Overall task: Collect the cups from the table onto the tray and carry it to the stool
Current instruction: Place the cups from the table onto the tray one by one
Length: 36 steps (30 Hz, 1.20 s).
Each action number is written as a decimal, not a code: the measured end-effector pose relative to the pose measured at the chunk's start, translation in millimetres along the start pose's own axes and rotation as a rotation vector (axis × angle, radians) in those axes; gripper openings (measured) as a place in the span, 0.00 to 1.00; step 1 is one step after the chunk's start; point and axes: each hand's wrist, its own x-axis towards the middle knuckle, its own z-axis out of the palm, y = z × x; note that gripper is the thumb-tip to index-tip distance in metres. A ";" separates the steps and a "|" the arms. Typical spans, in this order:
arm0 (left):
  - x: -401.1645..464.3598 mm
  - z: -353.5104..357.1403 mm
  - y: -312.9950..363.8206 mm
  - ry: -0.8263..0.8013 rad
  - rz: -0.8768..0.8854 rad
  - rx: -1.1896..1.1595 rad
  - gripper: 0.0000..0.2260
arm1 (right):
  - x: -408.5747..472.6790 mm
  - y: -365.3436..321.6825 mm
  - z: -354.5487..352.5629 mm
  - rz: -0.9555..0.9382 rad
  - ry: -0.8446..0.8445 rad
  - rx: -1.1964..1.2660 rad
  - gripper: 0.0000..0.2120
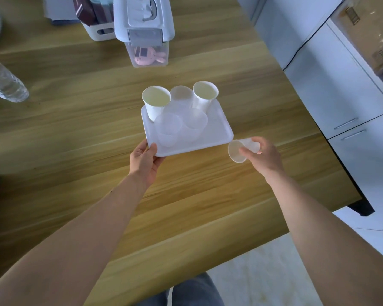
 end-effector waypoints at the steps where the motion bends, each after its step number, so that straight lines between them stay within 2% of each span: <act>1: -0.4 0.3 0.8 0.007 0.003 -0.009 0.13 | -0.2 -2.2 -2.6 0.020 0.005 0.040 0.28; 6: -1.8 1.2 4.8 0.020 0.015 -0.020 0.12 | 1.0 -13.0 -16.7 0.042 -0.042 0.203 0.26; 14: -5.2 4.4 2.5 -0.006 0.008 -0.021 0.12 | -1.1 -51.0 -9.7 0.087 -0.178 0.409 0.14; 19: -6.7 2.1 0.0 -0.029 0.003 -0.024 0.15 | -1.8 -66.0 4.6 0.208 -0.197 0.570 0.18; 32: -10.4 0.9 0.7 -0.049 -0.004 -0.015 0.17 | 0.0 -67.0 13.2 0.253 -0.146 0.559 0.20; 36: -11.4 1.9 1.8 -0.047 -0.005 -0.014 0.17 | -3.3 -67.3 12.5 0.243 -0.139 0.542 0.18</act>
